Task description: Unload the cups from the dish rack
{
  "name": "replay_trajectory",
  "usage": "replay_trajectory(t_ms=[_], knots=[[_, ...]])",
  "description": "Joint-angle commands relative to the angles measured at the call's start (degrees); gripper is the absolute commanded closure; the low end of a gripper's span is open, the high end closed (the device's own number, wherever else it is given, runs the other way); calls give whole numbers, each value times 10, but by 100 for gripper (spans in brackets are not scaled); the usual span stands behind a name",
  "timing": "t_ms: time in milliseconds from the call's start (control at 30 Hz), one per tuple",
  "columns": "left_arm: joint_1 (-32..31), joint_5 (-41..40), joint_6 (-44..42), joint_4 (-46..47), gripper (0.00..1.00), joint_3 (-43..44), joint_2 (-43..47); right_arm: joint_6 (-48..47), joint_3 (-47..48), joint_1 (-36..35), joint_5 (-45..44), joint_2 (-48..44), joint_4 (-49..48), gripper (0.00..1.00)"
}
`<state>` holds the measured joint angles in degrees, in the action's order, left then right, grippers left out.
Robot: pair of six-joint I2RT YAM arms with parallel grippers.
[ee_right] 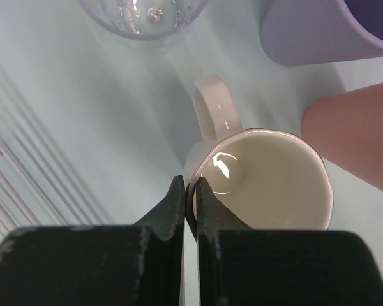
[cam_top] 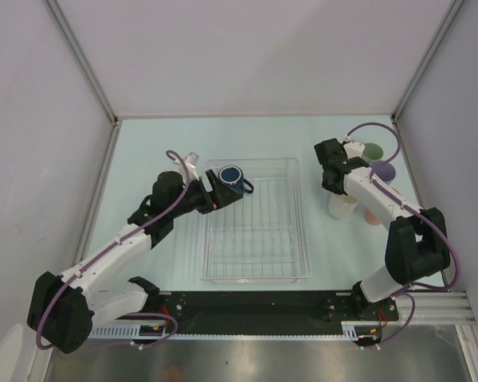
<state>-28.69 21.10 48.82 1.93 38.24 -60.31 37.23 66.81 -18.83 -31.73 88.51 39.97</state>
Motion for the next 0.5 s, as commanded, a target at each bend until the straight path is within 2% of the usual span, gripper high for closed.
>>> replay_trajectory(t_ms=[0,300,467], knots=[[3,-5,-15,0,11,-4,-3,-19,-6,2,-40,-7,-63,100],[3,-11,-11,5,11,-11,-7,-30,-49,3,-74,-16,-117,100],[3,-11,-10,8,11,-10,-11,-27,-58,7,-61,3,-126,100]])
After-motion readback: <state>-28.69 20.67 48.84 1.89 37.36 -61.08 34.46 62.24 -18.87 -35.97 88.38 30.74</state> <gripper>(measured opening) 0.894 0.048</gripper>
